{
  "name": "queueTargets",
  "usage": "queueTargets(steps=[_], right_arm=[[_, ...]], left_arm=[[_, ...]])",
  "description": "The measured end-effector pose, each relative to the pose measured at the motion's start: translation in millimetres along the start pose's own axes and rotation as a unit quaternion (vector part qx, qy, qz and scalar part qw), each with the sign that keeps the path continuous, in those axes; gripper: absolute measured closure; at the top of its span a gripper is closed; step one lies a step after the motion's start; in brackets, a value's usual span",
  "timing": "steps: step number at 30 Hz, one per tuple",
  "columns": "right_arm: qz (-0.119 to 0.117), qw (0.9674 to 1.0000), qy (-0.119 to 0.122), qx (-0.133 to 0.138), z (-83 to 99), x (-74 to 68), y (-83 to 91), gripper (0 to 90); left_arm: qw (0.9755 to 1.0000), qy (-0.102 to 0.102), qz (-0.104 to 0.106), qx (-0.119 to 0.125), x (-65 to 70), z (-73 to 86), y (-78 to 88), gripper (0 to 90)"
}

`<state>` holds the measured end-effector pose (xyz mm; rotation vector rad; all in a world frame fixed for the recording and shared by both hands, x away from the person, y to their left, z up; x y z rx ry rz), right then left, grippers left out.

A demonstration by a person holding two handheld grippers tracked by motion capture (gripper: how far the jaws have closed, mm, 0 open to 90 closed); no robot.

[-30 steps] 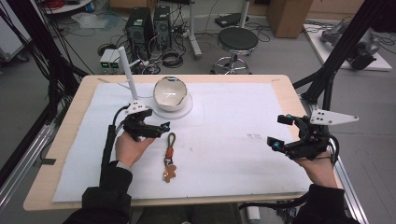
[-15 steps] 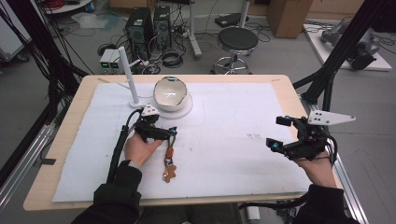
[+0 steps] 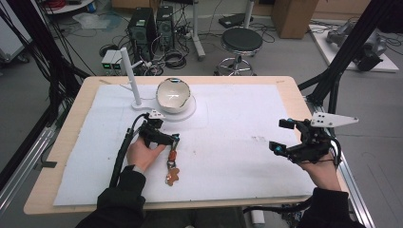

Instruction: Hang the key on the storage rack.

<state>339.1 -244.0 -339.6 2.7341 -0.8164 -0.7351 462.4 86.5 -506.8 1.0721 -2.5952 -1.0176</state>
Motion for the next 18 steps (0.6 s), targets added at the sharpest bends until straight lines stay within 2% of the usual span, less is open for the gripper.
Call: queueTargets(steps=[3, 4, 5, 6, 8, 11, 14, 15, 16, 18], right_arm=[[0.000, 1.0000, 0.000, 0.000, 0.0, -0.1, -0.1, 0.8], [0.000, 1.0000, -0.001, 0.000, -0.1, -0.1, -0.1, 0.8], [-0.001, 1.0000, 0.000, -0.001, 0.1, 0.1, -0.2, 0.8], [-0.001, 1.0000, 0.000, 0.000, 0.1, 0.1, -0.2, 0.8], [0.000, 1.0000, -0.001, 0.000, 0.2, 0.7, -0.4, 0.8], [0.002, 1.0000, -0.002, -0.001, 0.9, 2.2, -1.8, 0.8], [0.003, 1.0000, -0.003, -0.006, 2.4, 2.6, -3.6, 0.8], [0.003, 1.0000, -0.003, -0.006, 2.4, 2.6, -3.6, 0.8], [0.003, 1.0000, -0.003, -0.007, 2.6, 2.8, -3.9, 0.8], [0.003, 0.9999, -0.005, -0.009, 3.0, 2.5, -4.4, 0.8]], left_arm=[[0.9999, -0.011, -0.005, -0.005, 1.8, 0.2, -1.6, 11.1], [0.9997, -0.021, -0.008, -0.010, 2.7, 0.9, -2.3, 12.6], [0.9993, -0.033, -0.013, -0.014, 4.7, 0.6, -2.9, 17.8], [0.9993, -0.033, -0.013, -0.014, 4.7, 0.6, -2.9, 21.0], [0.9983, -0.048, -0.020, -0.026, 9.6, 0.6, -2.7, 29.1], [0.9985, -0.043, -0.017, -0.029, 13.4, 0.0, -1.7, 37.2], [0.9984, -0.045, -0.014, -0.032, 15.9, -0.7, -0.5, 50.0], [0.9984, -0.044, -0.012, -0.032, 18.0, -1.5, -0.2, 50.0], [0.9983, -0.047, -0.011, -0.033, 20.1, -2.0, 0.1, 54.1], [0.9982, -0.047, -0.012, -0.035, 23.5, -3.0, 0.3, 69.1]])
Point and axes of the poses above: each handheld gripper's, and its own axes: y roughly backward along the jaws, z roughly out of its underside, x roughly to its right, the point moved 10 cm from there along -y, roughly forward along the jaws, and after that the axes turned 15 degrees about -y, right-handed, at the moved point
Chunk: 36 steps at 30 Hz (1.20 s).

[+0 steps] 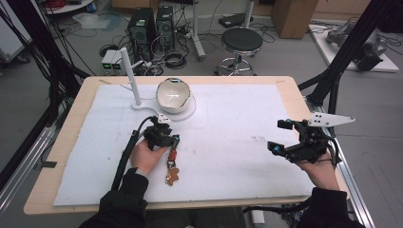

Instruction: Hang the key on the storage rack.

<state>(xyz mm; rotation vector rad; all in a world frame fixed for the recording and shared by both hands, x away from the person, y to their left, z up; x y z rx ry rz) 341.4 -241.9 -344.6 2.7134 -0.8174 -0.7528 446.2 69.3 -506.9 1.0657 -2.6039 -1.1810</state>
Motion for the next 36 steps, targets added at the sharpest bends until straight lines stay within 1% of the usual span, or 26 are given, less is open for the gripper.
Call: queueTargets(steps=[1, 4, 7, 8, 14, 16, 17, 18, 19, 20, 21, 22, 23, 24, 25, 26, 27, 28, 29, 30, 31, 32, 33, 34, 35, 36], right_arm=[[-0.001, 1.0000, 0.003, 0.000, 0.0, -0.3, -0.3, 0.8], [0.001, 1.0000, 0.001, 0.000, 0.2, 0.3, -0.5, 0.8], [0.001, 1.0000, 0.001, -0.002, 0.9, 0.9, -1.8, 0.9], [0.001, 1.0000, 0.001, -0.004, 1.7, 1.0, -2.8, 0.9], [0.000, 0.9999, 0.000, -0.010, 3.3, 1.0, -6.0, 0.9], [0.001, 1.0000, -0.002, -0.008, 2.7, 1.3, -4.7, 0.9], [0.001, 1.0000, -0.003, -0.008, 2.7, 1.2, -4.4, 0.9], [0.001, 1.0000, -0.002, -0.007, 2.8, 1.1, -4.5, 0.8], [0.001, 1.0000, -0.002, -0.007, 2.8, 1.1, -4.5, 0.8], [0.000, 1.0000, -0.001, -0.008, 2.9, 0.8, -4.8, 0.9], [0.000, 1.0000, 0.000, -0.009, 3.0, 1.1, -5.1, 0.8], [0.000, 1.0000, 0.000, -0.009, 3.0, 1.1, -5.1, 0.8], [0.001, 1.0000, 0.002, -0.008, 2.5, 1.7, -5.7, 0.9], [0.001, 1.0000, 0.002, -0.008, 2.5, 1.7, -5.7, 0.9], [0.000, 0.9999, -0.001, -0.010, 3.0, 1.3, -5.8, 0.8], [0.000, 0.9999, 0.001, -0.010, 2.8, 1.6, -6.5, 0.8], [0.000, 0.9999, 0.001, -0.011, 3.1, 1.5, -6.8, 0.8], [0.000, 0.9999, 0.001, -0.011, 3.1, 1.5, -6.8, 0.8], [-0.003, 0.9999, 0.001, -0.013, 3.5, 0.5, -7.5, 0.9], [-0.003, 0.9999, 0.001, -0.013, 3.5, 0.5, -7.5, 0.9], [-0.009, 0.9999, 0.000, -0.013, 3.5, -1.4, -9.1, 0.8], [-0.009, 0.9998, 0.002, -0.016, 4.0, -1.7, -9.9, 0.8], [-0.010, 0.9998, 0.000, -0.019, 4.7, -2.4, -10.6, 0.9], [-0.010, 0.9998, 0.000, -0.019, 4.7, -2.4, -10.6, 0.9], [-0.010, 0.9997, 0.001, -0.020, 4.4, -2.4, -12.1, 0.9], [-0.010, 0.9997, 0.001, -0.020, 4.4, -2.4, -12.1, 0.9]], left_arm=[[1.0000, -0.002, 0.003, 0.000, 1.6, -0.4, 0.4, 76.0], [0.9998, -0.016, -0.007, -0.002, 5.5, -2.1, -0.4, 82.1], [0.9998, -0.018, -0.005, -0.005, 5.6, -2.0, -0.2, 82.7], [0.9999, -0.010, -0.002, -0.002, 5.4, -2.2, -0.4, 82.7], [0.9999, -0.015, -0.006, -0.005, 5.4, -2.8, 0.9, 83.2], [0.9999, -0.012, 0.001, 0.010, 3.4, -7.6, 6.9, 83.3], [0.9999, -0.012, 0.001, 0.010, 3.4, -7.6, 6.9, 83.3], [0.9998, -0.007, -0.001, 0.018, 1.1, -10.0, 10.0, 83.4], [0.9993, 0.005, 0.006, 0.036, -1.7, -14.3, 15.3, 83.4], [0.9989, 0.010, 0.008, 0.044, -3.6, -16.3, 19.2, 83.6], [0.9975, 0.019, 0.008, 0.068, -8.2, -22.3, 30.0, 83.6], [0.9975, 0.019, 0.008, 0.068, -8.2, -22.3, 30.0, 83.6], [0.9957, 0.024, 0.006, 0.089, -11.8, -28.4, 42.4, 83.6], [0.9957, 0.024, 0.006, 0.089, -11.8, -28.4, 42.4, 83.7], [0.9941, 0.029, 0.004, 0.104, -14.1, -32.9, 51.6, 83.7], [0.9914, 0.038, -0.002, 0.125, -18.9, -39.3, 65.5, 83.6], [0.9914, 0.038, -0.002, 0.125, -18.9, -39.3, 65.5, 83.6], [0.9890, 0.043, -0.003, 0.141, -20.7, -44.1, 73.8, 83.6], [0.9871, 0.039, -0.003, 0.155, -24.7, -51.0, 89.4, 83.6], [0.9871, 0.039, -0.003, 0.155, -24.7, -51.0, 89.4, 83.5], [0.9864, 0.034, -0.004, 0.161, -26.3, -54.6, 97.5, 83.5], [0.9847, 0.027, -0.006, 0.172, -28.8, -61.9, 113.2, 83.6], [0.9847, 0.027, -0.006, 0.172, -28.8, -61.9, 113.2, 83.6], [0.9837, 0.022, -0.011, 0.178, -29.7, -66.2, 121.1, 83.6], [0.9814, 0.009, -0.019, 0.191, -31.5, -74.0, 136.9, 83.6], [0.9814, 0.009, -0.019, 0.191, -31.5, -74.0, 136.9, 83.5]])
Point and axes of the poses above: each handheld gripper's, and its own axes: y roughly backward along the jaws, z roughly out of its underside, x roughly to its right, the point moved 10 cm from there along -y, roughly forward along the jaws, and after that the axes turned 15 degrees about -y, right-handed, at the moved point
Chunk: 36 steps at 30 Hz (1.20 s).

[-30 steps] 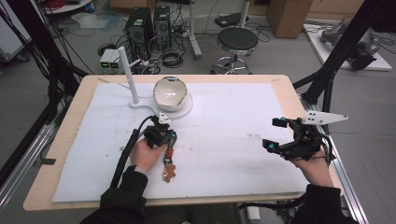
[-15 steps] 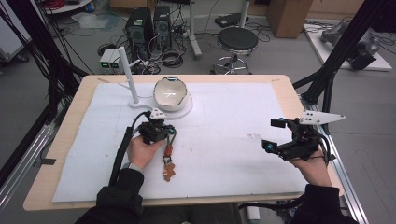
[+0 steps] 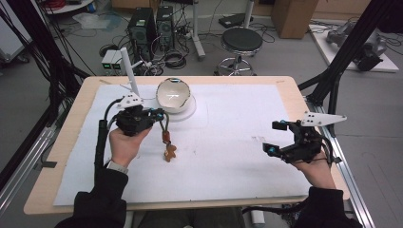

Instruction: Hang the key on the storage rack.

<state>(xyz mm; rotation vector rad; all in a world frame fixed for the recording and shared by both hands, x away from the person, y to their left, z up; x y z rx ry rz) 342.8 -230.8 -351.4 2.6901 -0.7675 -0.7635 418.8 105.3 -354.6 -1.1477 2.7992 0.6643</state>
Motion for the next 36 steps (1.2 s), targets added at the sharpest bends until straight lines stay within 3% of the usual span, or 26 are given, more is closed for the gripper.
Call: queueTargets(steps=[3, 8, 14, 22, 32, 36], right_arm=[[0.002, 1.0000, -0.004, 0.005, -2.0, 1.2, -3.4, 0.8], [-0.001, 1.0000, 0.001, -0.005, -1.2, 0.1, -11.2, 0.8], [-0.001, 0.9999, -0.003, -0.014, 1.3, 0.1, -13.3, 0.9], [-0.001, 0.9998, -0.003, -0.017, 1.3, 0.1, -14.9, 0.8], [0.007, 0.9998, -0.006, -0.020, 4.7, 2.8, -16.2, 0.9], [0.007, 0.9996, -0.009, -0.028, 9.1, 5.6, -19.9, 0.9]], left_arm=[[0.9999, -0.010, -0.011, 0.006, -4.0, -15.6, 11.9, 83.5], [0.9996, -0.018, -0.010, 0.021, -5.9, -33.3, 24.2, 83.5], [0.9994, -0.017, -0.014, 0.026, -15.9, -45.5, 24.3, 83.6], [0.9991, -0.017, -0.024, 0.031, -42.8, -45.5, 22.3, 83.7], [0.9981, -0.005, -0.058, 0.018, -94.1, -30.1, 31.8, 83.7], [0.9975, -0.008, -0.070, -0.002, -112.4, -18.6, 32.2, 83.7]])
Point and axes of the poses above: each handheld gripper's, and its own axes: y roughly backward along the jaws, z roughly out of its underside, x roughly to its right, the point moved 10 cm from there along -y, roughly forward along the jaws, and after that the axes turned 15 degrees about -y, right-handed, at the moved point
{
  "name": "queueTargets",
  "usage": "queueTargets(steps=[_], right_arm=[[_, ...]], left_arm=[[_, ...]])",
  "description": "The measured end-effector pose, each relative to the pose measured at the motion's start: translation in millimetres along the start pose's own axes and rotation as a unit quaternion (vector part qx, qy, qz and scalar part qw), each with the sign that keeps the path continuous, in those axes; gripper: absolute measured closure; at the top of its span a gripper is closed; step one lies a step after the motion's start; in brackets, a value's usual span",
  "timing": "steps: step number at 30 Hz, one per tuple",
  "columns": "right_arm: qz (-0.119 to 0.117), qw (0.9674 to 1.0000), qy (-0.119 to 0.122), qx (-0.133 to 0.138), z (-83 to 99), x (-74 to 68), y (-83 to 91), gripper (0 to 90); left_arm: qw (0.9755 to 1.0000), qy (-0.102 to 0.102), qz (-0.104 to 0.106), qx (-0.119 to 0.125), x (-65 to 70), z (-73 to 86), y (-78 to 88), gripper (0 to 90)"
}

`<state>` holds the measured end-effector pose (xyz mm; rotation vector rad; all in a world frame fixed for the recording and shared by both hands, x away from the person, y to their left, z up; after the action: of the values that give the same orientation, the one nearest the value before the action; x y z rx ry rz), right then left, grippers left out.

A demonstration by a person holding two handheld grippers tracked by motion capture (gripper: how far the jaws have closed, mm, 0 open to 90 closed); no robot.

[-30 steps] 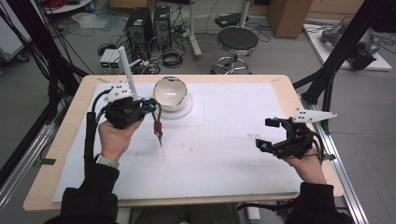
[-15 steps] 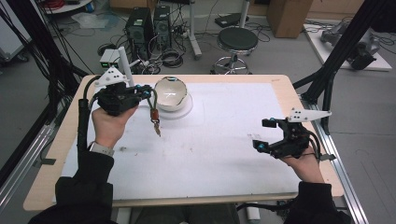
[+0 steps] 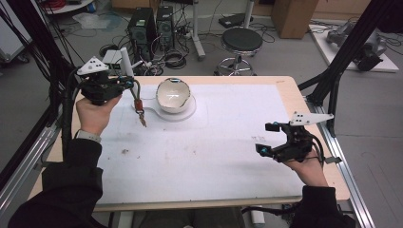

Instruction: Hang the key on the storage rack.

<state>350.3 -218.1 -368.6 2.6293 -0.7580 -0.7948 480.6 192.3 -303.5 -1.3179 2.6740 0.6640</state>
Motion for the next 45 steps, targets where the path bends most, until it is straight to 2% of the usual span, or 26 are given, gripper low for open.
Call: queueTargets(steps=[3, 7, 13, 16, 18, 19, 23, 24, 28, 30, 34, 41, 43, 45], right_arm=[[0.004, 1.0000, -0.004, 0.000, 0.5, 2.4, 0.7, 0.9], [0.003, 0.9999, -0.011, 0.006, -0.7, 3.8, 3.9, 0.9], [0.010, 0.9997, -0.020, 0.007, 2.4, 11.7, 5.9, 0.9], [0.011, 0.9997, -0.019, 0.008, 3.0, 12.5, 7.7, 0.9], [0.016, 0.9996, -0.020, 0.012, 3.4, 14.0, 12.5, 0.9], [0.016, 0.9996, -0.020, 0.012, 3.4, 14.0, 12.5, 0.9], [0.018, 0.9991, -0.016, 0.034, -0.4, 14.8, 19.5, 0.9], [0.020, 0.9991, -0.015, 0.034, 0.4, 15.9, 19.7, 0.9], [0.021, 0.9994, -0.015, 0.023, 4.6, 17.5, 18.2, 0.9], [0.023, 0.9993, -0.018, 0.023, 5.0, 18.2, 18.2, 0.9], [0.025, 0.9993, -0.020, 0.021, 6.6, 18.1, 18.7, 0.9], [0.025, 0.9991, -0.022, 0.025, 7.4, 19.6, 21.2, 0.9], [0.030, 0.9991, -0.019, 0.024, 8.2, 20.3, 21.4, 0.9], [0.034, 0.9989, -0.014, 0.028, 7.4, 21.0, 22.3, 0.9]], left_arm=[[0.9999, 0.003, -0.009, -0.004, -13.7, 5.8, -1.3, 83.7], [0.9994, -0.016, -0.027, -0.015, -26.2, 13.9, -4.8, 83.7], [0.9990, -0.004, -0.033, -0.030, -39.5, 27.1, -14.8, 83.7], [0.9981, 0.003, -0.044, -0.043, -48.7, 33.7, -15.4, 83.7], [0.9980, 0.013, -0.047, -0.040, -54.3, 33.9, -14.6, 83.7], [0.9982, 0.020, -0.044, -0.036, -55.3, 33.1, -15.1, 83.7], [0.9981, 0.022, -0.039, -0.043, -58.5, 36.4, -19.2, 83.7], [0.9978, 0.030, -0.039, -0.043, -59.6, 38.3, -21.8, 83.7], [0.9981, 0.033, -0.029, -0.042, -60.0, 41.2, -29.9, 83.7], [0.9978, 0.041, -0.030, -0.044, -59.2, 42.2, -35.2, 83.7], [0.9960, 0.045, -0.036, -0.068, -61.6, 51.5, -41.4, 83.6], [0.9947, 0.058, -0.041, -0.075, -62.0, 52.9, -42.8, 83.0], [0.9947, 0.051, -0.048, -0.076, -61.7, 51.9, -42.2, 82.8], [0.9950, 0.053, -0.050, -0.069, -61.5, 48.6, -41.1, 80.1]])
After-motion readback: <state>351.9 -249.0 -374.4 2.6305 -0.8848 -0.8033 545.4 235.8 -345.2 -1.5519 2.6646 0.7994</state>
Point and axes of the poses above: each handheld gripper's, and its own axes: y roughly backward along the jaws, z roughly out of its underside, x roughly to its right, the point moved 10 cm from there along -y, roughly forward along the jaws, and after that the axes turned 15 degrees about -y, right-handed, at the moved point
